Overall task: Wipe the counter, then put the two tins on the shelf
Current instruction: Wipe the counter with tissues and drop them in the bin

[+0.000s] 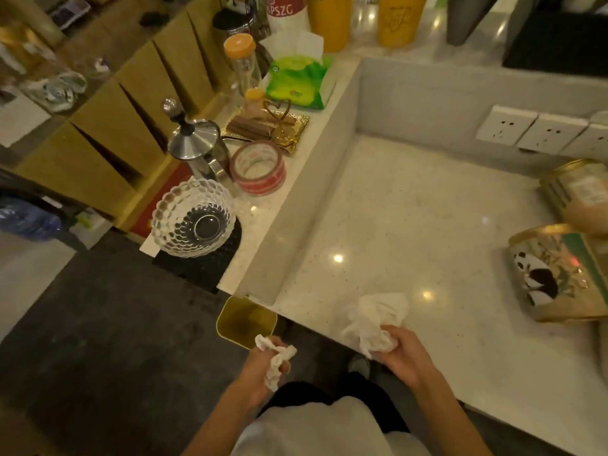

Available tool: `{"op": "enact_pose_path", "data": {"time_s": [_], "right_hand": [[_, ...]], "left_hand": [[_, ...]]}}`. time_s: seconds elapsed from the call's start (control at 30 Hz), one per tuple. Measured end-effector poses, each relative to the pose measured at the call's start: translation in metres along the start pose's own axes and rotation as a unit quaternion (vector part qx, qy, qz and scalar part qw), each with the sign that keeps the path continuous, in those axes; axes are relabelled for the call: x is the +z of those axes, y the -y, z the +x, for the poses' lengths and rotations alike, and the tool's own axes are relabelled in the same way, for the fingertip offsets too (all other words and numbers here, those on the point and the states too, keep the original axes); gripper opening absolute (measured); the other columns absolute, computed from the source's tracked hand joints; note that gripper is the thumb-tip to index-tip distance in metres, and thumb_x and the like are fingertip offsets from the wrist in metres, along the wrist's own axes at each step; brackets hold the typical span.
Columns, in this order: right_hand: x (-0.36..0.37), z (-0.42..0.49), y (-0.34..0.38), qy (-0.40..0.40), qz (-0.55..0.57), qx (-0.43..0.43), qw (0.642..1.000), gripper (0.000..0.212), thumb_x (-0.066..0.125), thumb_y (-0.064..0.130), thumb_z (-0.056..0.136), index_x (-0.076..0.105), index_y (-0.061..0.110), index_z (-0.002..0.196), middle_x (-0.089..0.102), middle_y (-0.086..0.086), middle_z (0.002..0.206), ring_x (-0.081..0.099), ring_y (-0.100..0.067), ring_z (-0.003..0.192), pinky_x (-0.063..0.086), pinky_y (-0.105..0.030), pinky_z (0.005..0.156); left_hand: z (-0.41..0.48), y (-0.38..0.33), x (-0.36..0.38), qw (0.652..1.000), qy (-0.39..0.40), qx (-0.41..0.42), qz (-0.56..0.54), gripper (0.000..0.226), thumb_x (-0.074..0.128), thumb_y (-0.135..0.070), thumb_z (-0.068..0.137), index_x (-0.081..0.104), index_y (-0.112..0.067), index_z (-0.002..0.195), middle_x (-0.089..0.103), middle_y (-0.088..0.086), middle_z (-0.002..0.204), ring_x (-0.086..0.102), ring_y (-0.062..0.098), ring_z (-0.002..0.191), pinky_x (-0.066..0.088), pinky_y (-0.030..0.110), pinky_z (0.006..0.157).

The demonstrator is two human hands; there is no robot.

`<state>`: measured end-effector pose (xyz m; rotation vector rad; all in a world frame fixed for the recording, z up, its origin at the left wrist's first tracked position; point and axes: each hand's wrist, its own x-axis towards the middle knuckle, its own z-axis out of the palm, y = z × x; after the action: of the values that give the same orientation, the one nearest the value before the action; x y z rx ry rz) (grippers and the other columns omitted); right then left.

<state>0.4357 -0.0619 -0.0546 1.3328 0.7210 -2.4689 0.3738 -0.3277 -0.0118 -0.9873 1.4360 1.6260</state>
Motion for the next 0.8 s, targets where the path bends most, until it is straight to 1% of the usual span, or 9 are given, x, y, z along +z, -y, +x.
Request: {"op": "enact_pose_path", "data": {"time_s": [0.13, 0.27, 0.33, 0.4, 0.47, 0.53, 0.6, 0.7, 0.8], "right_hand": [[-0.002, -0.003, -0.005, -0.056, 0.021, 0.012, 0.998, 0.023, 0.039, 0.014, 0.103, 0.061, 0.006, 0.105, 0.065, -0.017, 0.089, 0.064, -0.029, 0.078, 0.062, -0.033, 0.055], [0.025, 0.003, -0.03, -0.033, -0.181, 0.044, 0.982, 0.02, 0.047, 0.01, 0.094, 0.059, -0.002, 0.104, 0.062, -0.014, 0.076, 0.062, -0.024, 0.06, 0.053, -0.027, 0.042], [0.048, 0.011, -0.05, 0.045, -0.206, 0.091, 0.973, 0.032, 0.048, 0.004, 0.081, 0.058, -0.006, 0.11, 0.068, -0.018, 0.075, 0.068, -0.028, 0.059, 0.055, -0.032, 0.049], [0.078, 0.022, -0.079, 0.121, -0.125, 0.145, 0.974, 0.036, 0.048, -0.004, 0.073, 0.065, -0.009, 0.104, 0.071, -0.022, 0.089, 0.071, -0.036, 0.079, 0.058, -0.042, 0.068], [0.112, 0.036, -0.107, 0.107, -0.165, 0.185, 0.963, 0.034, 0.052, -0.006, 0.068, 0.063, -0.005, 0.1, 0.064, -0.021, 0.108, 0.062, -0.038, 0.098, 0.051, -0.043, 0.082], [0.152, 0.046, -0.139, 0.081, -0.36, 0.162, 0.915, 0.026, 0.056, -0.003, 0.075, 0.061, 0.013, 0.095, 0.06, -0.01, 0.108, 0.06, -0.02, 0.099, 0.05, -0.026, 0.077], [0.191, 0.066, -0.176, 0.039, -0.581, 0.101, 0.806, 0.028, 0.061, 0.007, 0.085, 0.058, 0.034, 0.09, 0.058, 0.006, 0.101, 0.06, -0.008, 0.09, 0.048, -0.01, 0.064], [0.239, 0.11, -0.23, -0.058, -0.69, 0.054, 0.719, 0.025, 0.061, 0.033, 0.09, 0.053, 0.03, 0.113, 0.056, -0.003, 0.116, 0.057, -0.018, 0.102, 0.049, -0.025, 0.089], [0.276, 0.164, -0.279, -0.051, -0.692, 0.054, 0.718, 0.044, 0.047, 0.027, 0.101, 0.042, 0.014, 0.142, 0.052, -0.015, 0.136, 0.052, -0.033, 0.128, 0.043, -0.034, 0.098]], "left_hand": [[0.014, -0.02, -0.006, 0.999, -0.013, -0.019, 0.034, 0.031, 0.048, -0.005, 0.1, 0.055, -0.006, 0.07, 0.049, 0.013, 0.067, 0.05, 0.018, 0.052, 0.042, 0.02, 0.045], [0.016, -0.03, -0.034, 0.998, -0.004, -0.059, 0.017, 0.008, 0.058, -0.002, 0.088, 0.058, -0.004, 0.08, 0.058, 0.018, 0.074, 0.058, 0.024, 0.058, 0.048, 0.032, 0.053], [0.02, -0.033, -0.057, 0.998, -0.024, -0.057, -0.012, 0.01, 0.044, -0.001, 0.093, 0.053, -0.005, 0.09, 0.057, 0.021, 0.084, 0.053, 0.03, 0.067, 0.042, 0.036, 0.06], [0.026, -0.038, -0.086, 0.997, -0.032, -0.052, -0.054, 0.021, 0.032, 0.003, 0.092, 0.052, -0.003, 0.095, 0.057, 0.022, 0.09, 0.052, 0.035, 0.071, 0.041, 0.039, 0.067], [0.037, -0.044, -0.124, 0.997, -0.042, -0.041, -0.057, 0.034, 0.024, 0.011, 0.089, 0.053, 0.002, 0.105, 0.058, 0.022, 0.102, 0.055, 0.039, 0.085, 0.042, 0.046, 0.08], [0.053, -0.055, -0.167, 0.998, -0.06, -0.019, -0.009, 0.04, 0.025, 0.016, 0.09, 0.048, 0.006, 0.12, 0.055, 0.024, 0.118, 0.056, 0.043, 0.107, 0.047, 0.048, 0.08], [0.072, -0.069, -0.211, 0.994, -0.077, -0.002, 0.072, 0.035, 0.043, 0.009, 0.095, 0.048, 0.006, 0.13, 0.057, 0.027, 0.125, 0.057, 0.046, 0.117, 0.054, 0.053, 0.083], [0.114, -0.081, -0.274, 0.986, -0.072, 0.019, 0.147, 0.038, 0.067, -0.011, 0.092, 0.056, 0.001, 0.126, 0.064, 0.028, 0.119, 0.065, 0.043, 0.107, 0.054, 0.059, 0.092], [0.164, -0.085, -0.323, 0.973, -0.082, 0.03, 0.215, 0.036, 0.069, -0.008, 0.09, 0.06, 0.004, 0.123, 0.067, 0.024, 0.117, 0.065, 0.04, 0.11, 0.055, 0.046, 0.091]]}}
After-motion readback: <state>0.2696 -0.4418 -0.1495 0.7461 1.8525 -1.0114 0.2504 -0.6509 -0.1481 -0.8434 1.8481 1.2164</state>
